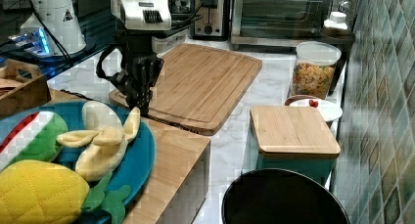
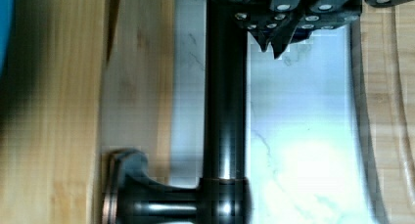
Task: Close the drawer.
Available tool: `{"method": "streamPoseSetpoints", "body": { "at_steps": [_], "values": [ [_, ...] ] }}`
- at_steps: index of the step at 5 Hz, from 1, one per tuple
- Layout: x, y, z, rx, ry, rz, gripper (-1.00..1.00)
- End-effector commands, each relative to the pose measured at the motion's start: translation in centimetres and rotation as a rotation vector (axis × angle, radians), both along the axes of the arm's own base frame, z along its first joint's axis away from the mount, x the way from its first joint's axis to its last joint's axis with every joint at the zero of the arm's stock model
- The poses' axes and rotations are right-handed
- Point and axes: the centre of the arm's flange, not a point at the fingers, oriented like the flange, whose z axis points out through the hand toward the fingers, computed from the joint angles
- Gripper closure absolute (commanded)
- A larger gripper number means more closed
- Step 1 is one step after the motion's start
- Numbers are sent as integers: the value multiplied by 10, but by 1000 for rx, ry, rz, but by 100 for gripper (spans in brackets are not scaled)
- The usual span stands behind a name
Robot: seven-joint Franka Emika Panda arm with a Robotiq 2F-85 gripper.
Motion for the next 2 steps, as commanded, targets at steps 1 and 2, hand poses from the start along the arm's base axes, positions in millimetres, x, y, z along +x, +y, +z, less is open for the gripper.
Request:
{"method": "streamPoseSetpoints", "body": {
  "at_steps": [1,2],
  "values": [
    [-27,-142,83,-145,-187,-72,100],
    [-27,-142,82,-145,-187,-72,100]
  ]
}}
